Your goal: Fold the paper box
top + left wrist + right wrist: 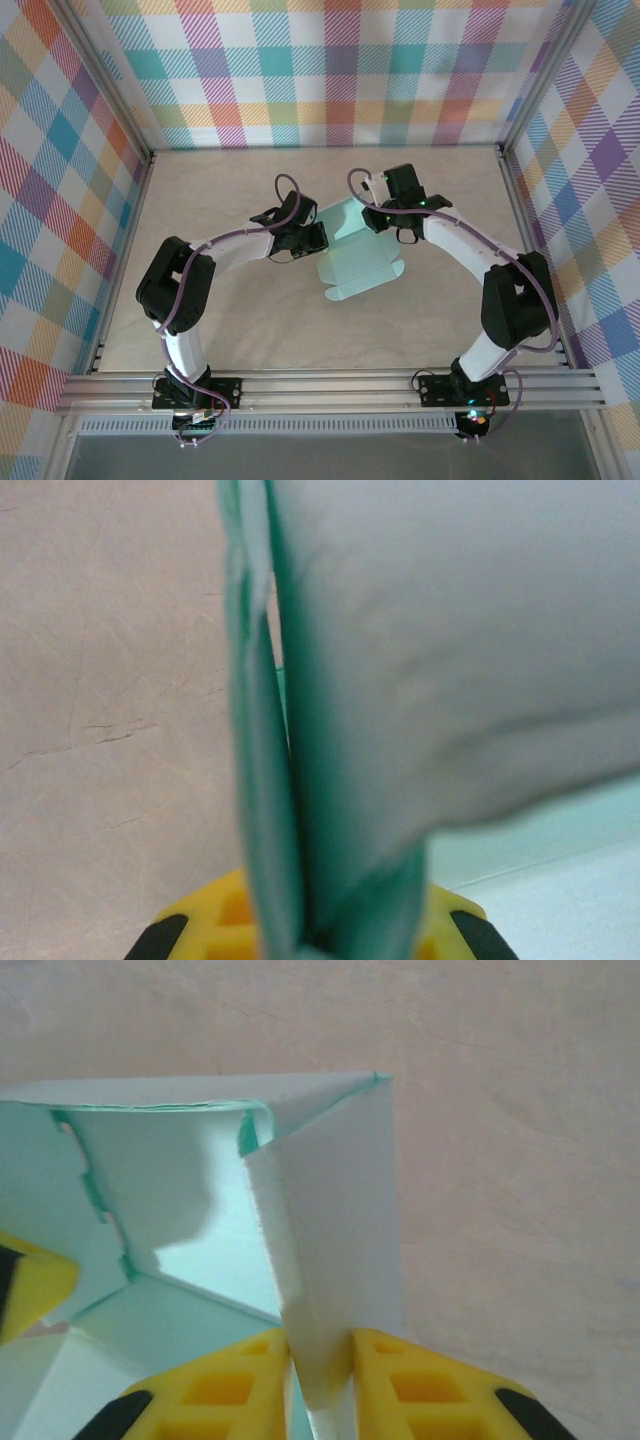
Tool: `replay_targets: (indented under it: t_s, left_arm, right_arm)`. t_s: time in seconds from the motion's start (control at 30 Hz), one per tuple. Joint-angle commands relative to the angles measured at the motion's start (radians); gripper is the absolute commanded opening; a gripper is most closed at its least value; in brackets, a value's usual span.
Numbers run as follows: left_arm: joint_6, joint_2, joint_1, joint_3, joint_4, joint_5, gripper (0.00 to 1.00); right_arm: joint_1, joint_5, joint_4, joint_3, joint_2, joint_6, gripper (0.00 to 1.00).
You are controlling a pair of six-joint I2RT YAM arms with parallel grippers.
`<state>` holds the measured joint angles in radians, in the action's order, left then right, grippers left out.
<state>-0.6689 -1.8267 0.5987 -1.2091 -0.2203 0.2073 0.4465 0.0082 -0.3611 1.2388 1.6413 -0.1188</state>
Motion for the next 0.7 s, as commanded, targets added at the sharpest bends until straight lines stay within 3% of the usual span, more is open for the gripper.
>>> replay_targets:
  t_s: [0.0,0.3,0.67]
  left_arm:
    - [0.002,0.001,0.009,-0.029,0.072,0.052,0.0]
    - [0.002,-0.002,0.01,-0.032,0.072,0.055,0.0]
    - [0.004,0.005,0.01,-0.03,0.068,0.054,0.0]
  right_arm:
    - [0.051,0.087,-0.033,0.028,0.034,-0.049,0.17]
    - [0.132,0.33,-0.006,0.042,0.069,-0.08,0.04]
    - [0.159,0.415,-0.01,0.083,0.132,-0.1,0.15]
